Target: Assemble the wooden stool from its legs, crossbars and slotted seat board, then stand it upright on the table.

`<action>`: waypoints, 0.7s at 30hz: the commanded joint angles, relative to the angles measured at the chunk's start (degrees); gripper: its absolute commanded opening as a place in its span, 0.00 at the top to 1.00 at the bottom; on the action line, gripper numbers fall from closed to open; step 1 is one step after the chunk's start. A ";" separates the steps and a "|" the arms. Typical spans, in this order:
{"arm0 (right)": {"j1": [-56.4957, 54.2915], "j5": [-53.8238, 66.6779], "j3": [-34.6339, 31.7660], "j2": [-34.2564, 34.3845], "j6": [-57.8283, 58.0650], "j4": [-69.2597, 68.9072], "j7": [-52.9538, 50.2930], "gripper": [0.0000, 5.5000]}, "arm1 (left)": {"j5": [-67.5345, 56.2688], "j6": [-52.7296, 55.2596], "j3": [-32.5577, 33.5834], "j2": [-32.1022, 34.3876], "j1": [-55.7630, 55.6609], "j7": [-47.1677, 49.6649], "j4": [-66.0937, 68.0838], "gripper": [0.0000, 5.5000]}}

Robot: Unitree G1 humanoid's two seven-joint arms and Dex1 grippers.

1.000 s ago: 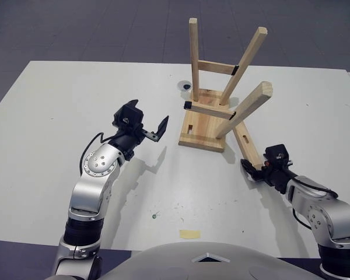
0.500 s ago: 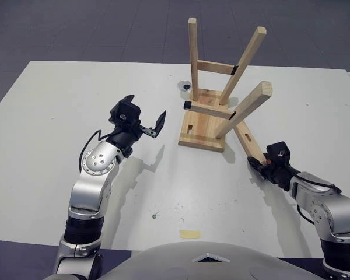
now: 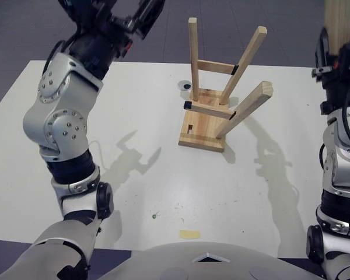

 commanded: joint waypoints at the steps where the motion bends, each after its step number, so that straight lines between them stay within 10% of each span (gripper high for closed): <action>1: -2.31 -0.01 5.36 0.68 -4.26 -3.65 5.43 0.62 | -22.77 6.70 5.12 -5.14 -4.75 9.48 2.20 0.02; 21: 5.17 6.95 16.45 7.77 6.39 -13.49 16.09 0.62 | -42.03 2.31 3.37 3.26 -4.74 25.23 2.63 0.10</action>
